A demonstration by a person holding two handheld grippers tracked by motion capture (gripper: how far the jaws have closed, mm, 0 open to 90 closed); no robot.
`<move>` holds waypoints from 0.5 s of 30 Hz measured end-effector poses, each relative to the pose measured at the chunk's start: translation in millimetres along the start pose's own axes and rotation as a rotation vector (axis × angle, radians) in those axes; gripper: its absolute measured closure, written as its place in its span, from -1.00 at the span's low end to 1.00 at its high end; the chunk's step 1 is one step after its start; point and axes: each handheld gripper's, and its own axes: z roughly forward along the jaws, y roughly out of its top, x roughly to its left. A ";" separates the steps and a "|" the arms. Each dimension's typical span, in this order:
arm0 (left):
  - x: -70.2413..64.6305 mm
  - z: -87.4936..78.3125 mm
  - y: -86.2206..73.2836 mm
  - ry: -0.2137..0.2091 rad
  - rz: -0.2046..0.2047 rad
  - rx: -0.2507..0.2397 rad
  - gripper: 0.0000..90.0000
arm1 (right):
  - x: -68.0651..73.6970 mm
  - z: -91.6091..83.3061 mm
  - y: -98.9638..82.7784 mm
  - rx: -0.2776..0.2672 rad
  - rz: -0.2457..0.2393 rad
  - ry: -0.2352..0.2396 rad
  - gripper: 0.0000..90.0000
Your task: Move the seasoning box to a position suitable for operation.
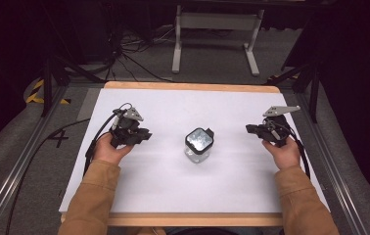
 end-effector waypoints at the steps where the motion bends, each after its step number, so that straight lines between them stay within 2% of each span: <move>1: 2.1 -0.7 1.3 -0.006 -0.019 0.008 0.74 | -0.7 -1.0 -0.2 -0.007 0.004 0.001 0.99; 3: 4.7 -0.8 6.1 -0.045 -0.056 0.001 0.74 | -3.0 -3.7 -0.5 -0.017 0.011 0.002 0.99; 4: 4.6 1.3 13.6 -0.071 -0.055 0.001 0.73 | -3.8 -4.3 -0.6 -0.020 0.017 0.001 0.99; 5: 3.4 2.8 20.4 -0.079 -0.046 0.014 0.69 | -5.1 -4.4 -0.6 -0.022 0.027 0.006 0.99; 7: 0.3 6.4 34.0 -0.086 -0.019 -0.013 0.67 | -5.8 -3.2 -0.3 -0.027 0.044 0.015 0.99; 8: 0.3 6.4 34.0 -0.086 -0.019 -0.013 0.67 | -5.8 -3.2 -0.3 -0.027 0.044 0.015 0.99; 9: -0.6 8.6 38.3 -0.087 -0.029 -0.032 0.67 | -5.2 -2.4 -0.2 -0.026 0.046 0.016 0.98; 10: -1.4 15.5 42.7 -0.107 -0.067 -0.017 0.68 | -2.4 -0.7 0.0 -0.019 0.037 0.021 0.98; 12: -4.4 20.0 42.3 -0.119 -0.056 -0.014 0.68 | -1.0 -0.4 0.1 -0.014 0.026 0.018 0.98; 13: -6.4 23.4 41.3 -0.131 -0.054 -0.029 0.71 | 0.9 -0.3 0.0 -0.013 0.022 0.022 0.97; 14: -8.0 28.8 40.3 -0.174 -0.053 -0.045 0.71 | 1.4 -0.4 -0.1 -0.013 0.021 0.025 0.96; 15: -10.2 33.6 40.7 -0.178 -0.046 -0.047 0.71 | 1.8 -0.8 -0.5 -0.016 0.025 0.031 0.96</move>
